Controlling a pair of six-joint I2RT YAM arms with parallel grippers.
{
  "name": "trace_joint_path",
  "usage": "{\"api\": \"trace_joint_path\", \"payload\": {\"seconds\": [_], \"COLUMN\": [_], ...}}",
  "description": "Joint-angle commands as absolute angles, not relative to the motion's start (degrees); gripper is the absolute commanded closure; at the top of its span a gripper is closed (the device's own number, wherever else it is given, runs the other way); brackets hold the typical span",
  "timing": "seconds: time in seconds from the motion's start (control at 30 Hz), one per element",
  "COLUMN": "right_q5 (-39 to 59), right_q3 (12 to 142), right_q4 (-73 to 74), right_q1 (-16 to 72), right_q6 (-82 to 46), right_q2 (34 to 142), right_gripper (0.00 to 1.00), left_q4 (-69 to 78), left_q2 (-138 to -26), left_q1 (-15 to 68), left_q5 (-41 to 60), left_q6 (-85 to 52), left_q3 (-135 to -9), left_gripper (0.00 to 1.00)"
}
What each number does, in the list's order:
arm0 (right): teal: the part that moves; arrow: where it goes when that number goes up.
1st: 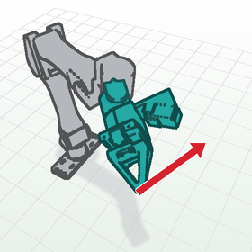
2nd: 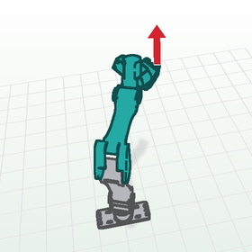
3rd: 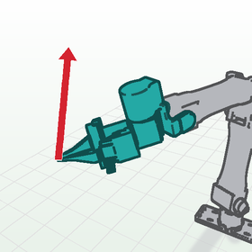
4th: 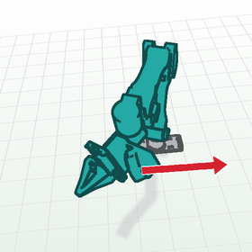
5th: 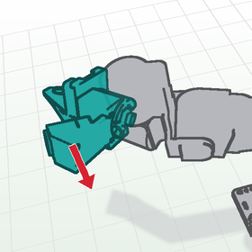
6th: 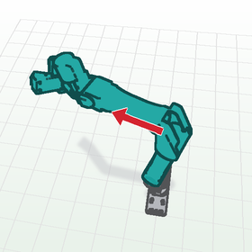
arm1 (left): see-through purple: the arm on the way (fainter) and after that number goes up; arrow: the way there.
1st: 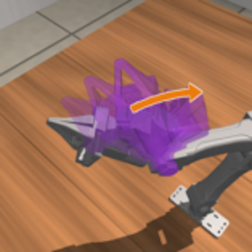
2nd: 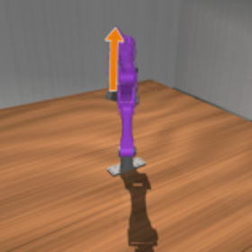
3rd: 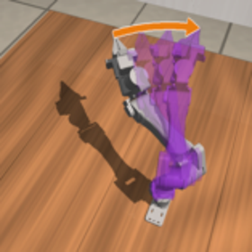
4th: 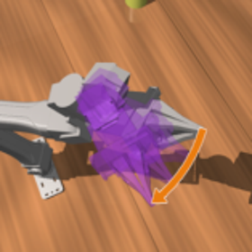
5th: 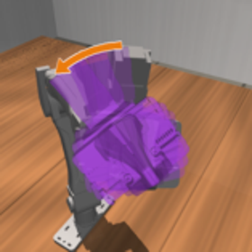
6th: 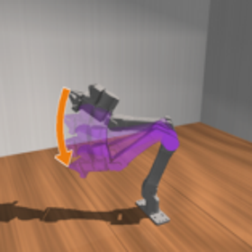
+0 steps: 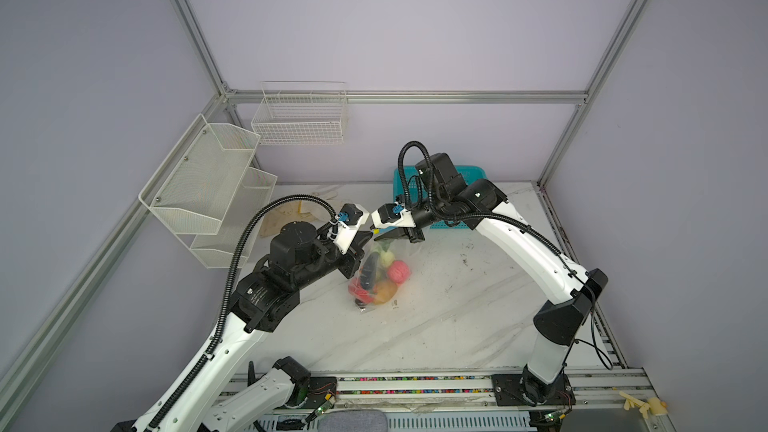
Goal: Place the food in the zip-top bag and seal the zipper
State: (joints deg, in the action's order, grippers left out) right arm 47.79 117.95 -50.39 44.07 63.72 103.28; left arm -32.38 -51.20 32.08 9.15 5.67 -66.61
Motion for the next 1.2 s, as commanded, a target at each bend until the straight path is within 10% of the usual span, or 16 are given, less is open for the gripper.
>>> {"api": "trace_joint_path", "payload": {"seconds": [0.0,1.17], "right_q5": [48.71,46.23], "right_q3": [117.08,117.47], "right_q4": [-51.03,-49.62], "right_q1": [44.56,45.62], "right_q6": [63.58,60.24], "right_q2": [100.48,103.30], "right_gripper": [0.70,0.77], "left_q4": [-30.02,-30.11], "left_q2": [-50.29,-50.11], "left_q1": [32.34,32.29], "left_q5": [8.17,7.64], "left_q6": [7.64,7.86], "left_q3": [-64.53,-64.69], "left_gripper": [1.00,1.00]}}
